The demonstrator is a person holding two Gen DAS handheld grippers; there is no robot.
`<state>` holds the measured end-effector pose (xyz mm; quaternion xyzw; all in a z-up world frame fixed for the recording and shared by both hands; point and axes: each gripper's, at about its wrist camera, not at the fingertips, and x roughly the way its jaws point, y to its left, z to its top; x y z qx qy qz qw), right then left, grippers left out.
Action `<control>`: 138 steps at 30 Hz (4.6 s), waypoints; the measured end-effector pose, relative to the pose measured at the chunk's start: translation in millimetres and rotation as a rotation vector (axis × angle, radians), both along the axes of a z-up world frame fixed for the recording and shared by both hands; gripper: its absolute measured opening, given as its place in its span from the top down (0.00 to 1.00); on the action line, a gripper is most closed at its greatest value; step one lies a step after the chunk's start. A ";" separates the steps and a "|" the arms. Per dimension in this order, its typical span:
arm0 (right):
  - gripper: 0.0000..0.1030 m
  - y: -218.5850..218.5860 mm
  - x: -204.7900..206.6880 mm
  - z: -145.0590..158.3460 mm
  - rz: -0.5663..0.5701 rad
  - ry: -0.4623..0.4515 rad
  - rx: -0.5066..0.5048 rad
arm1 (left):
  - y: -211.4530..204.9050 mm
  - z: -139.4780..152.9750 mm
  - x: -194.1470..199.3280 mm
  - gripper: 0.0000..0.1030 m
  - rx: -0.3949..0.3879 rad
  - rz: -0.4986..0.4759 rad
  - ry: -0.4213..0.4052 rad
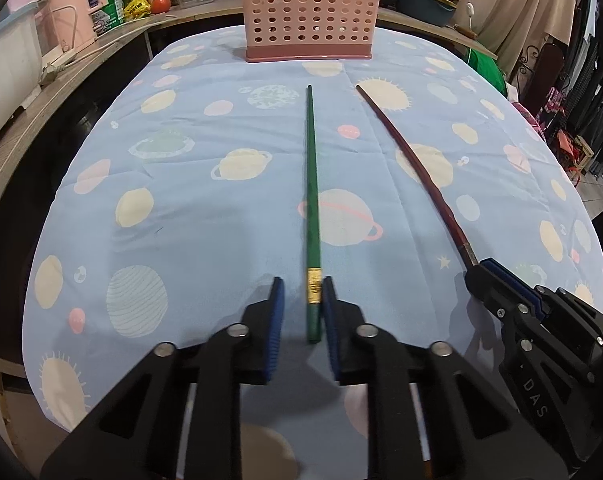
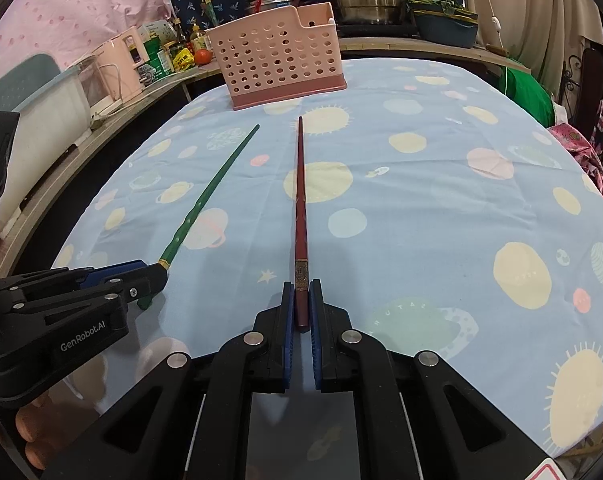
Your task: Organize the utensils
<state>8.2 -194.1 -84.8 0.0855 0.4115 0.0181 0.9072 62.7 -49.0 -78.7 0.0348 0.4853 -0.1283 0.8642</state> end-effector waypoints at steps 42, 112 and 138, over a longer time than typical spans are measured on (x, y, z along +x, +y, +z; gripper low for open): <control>0.93 -67.3 52.2 181.1 -0.060 -0.369 0.091 | 48.2 175.2 69.7 0.93 -0.228 0.098 -0.278; 0.70 -70.7 295.7 196.9 -0.067 -0.346 0.180 | 18.5 221.0 267.5 0.59 -0.186 0.174 -0.434; 0.46 -39.1 164.3 136.8 -0.081 -0.201 0.019 | 30.3 146.6 169.1 0.23 0.018 0.243 -0.340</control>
